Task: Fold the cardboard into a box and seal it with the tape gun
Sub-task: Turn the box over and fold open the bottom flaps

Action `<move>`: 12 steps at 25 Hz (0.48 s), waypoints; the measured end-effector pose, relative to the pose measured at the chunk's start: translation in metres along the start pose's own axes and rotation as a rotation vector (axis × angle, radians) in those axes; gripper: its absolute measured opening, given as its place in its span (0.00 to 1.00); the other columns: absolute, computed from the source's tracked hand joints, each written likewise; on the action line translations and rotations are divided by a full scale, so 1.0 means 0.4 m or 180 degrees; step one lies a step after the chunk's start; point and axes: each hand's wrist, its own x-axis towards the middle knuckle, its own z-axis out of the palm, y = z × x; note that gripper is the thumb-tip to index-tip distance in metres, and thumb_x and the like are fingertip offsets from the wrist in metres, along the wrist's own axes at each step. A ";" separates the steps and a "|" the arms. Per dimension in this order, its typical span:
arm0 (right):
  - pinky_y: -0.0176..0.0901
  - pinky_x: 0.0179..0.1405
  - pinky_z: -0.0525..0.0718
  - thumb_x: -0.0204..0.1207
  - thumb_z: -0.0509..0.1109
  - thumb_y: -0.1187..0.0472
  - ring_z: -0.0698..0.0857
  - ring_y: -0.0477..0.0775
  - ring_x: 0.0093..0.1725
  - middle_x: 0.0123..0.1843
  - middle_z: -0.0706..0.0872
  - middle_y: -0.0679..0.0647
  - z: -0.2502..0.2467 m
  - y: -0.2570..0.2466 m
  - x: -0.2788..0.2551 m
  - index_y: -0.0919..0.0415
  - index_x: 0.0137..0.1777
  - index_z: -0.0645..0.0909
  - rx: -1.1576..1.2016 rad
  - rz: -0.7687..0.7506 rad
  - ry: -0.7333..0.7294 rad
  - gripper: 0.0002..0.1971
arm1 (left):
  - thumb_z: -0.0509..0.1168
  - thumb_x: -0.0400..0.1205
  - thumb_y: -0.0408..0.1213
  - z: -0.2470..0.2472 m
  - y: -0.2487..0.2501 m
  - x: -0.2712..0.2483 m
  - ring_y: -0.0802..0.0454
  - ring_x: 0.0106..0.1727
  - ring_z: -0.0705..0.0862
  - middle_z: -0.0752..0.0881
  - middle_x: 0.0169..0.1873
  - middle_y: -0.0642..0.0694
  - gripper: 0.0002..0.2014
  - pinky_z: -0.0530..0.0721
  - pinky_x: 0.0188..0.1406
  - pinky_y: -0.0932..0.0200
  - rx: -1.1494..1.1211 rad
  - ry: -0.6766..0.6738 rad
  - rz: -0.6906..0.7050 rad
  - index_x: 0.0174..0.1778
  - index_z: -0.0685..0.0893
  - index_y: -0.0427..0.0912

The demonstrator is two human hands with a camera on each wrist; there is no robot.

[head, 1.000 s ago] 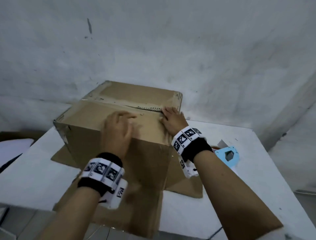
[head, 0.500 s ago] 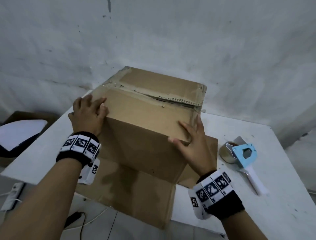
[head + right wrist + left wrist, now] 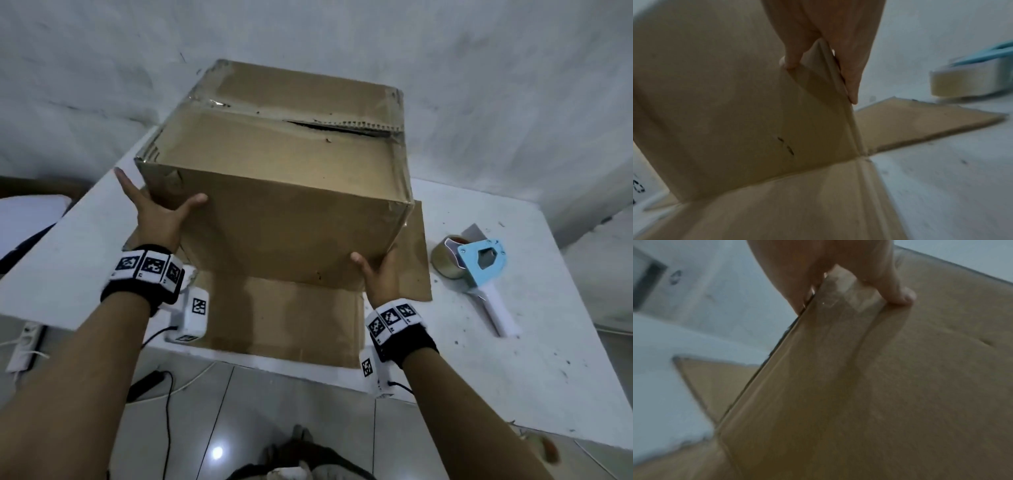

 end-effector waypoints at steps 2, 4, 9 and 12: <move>0.17 0.48 0.76 0.76 0.69 0.70 0.75 0.59 0.72 0.67 0.76 0.56 0.003 0.045 0.001 0.69 0.78 0.59 0.0077 0.0110 -0.0047 0.32 | 0.73 0.71 0.45 0.017 -0.035 -0.020 0.44 0.76 0.69 0.68 0.76 0.40 0.46 0.69 0.73 0.52 0.0256 0.0096 -0.0399 0.79 0.53 0.42; 0.12 0.44 0.76 0.77 0.68 0.68 0.76 0.59 0.70 0.63 0.76 0.53 -0.005 0.033 0.000 0.68 0.76 0.62 0.0067 0.0079 0.0025 0.29 | 0.71 0.74 0.41 0.015 -0.040 -0.029 0.44 0.73 0.72 0.72 0.74 0.40 0.37 0.72 0.71 0.53 0.0234 0.0104 -0.0330 0.76 0.61 0.39; 0.16 0.36 0.72 0.81 0.65 0.63 0.79 0.50 0.55 0.56 0.81 0.54 -0.047 -0.140 -0.013 0.60 0.78 0.64 -0.0462 -0.0383 0.0416 0.26 | 0.73 0.72 0.40 -0.040 0.069 0.031 0.50 0.71 0.74 0.74 0.72 0.44 0.36 0.75 0.71 0.57 0.0210 0.0128 0.0474 0.74 0.65 0.42; 0.42 0.57 0.79 0.76 0.70 0.54 0.84 0.54 0.55 0.51 0.86 0.50 -0.053 -0.212 -0.021 0.40 0.79 0.58 -0.0931 -0.0743 0.0695 0.34 | 0.75 0.70 0.41 -0.068 0.152 0.058 0.57 0.73 0.70 0.70 0.75 0.47 0.41 0.71 0.68 0.73 0.0388 0.0200 0.0953 0.77 0.61 0.44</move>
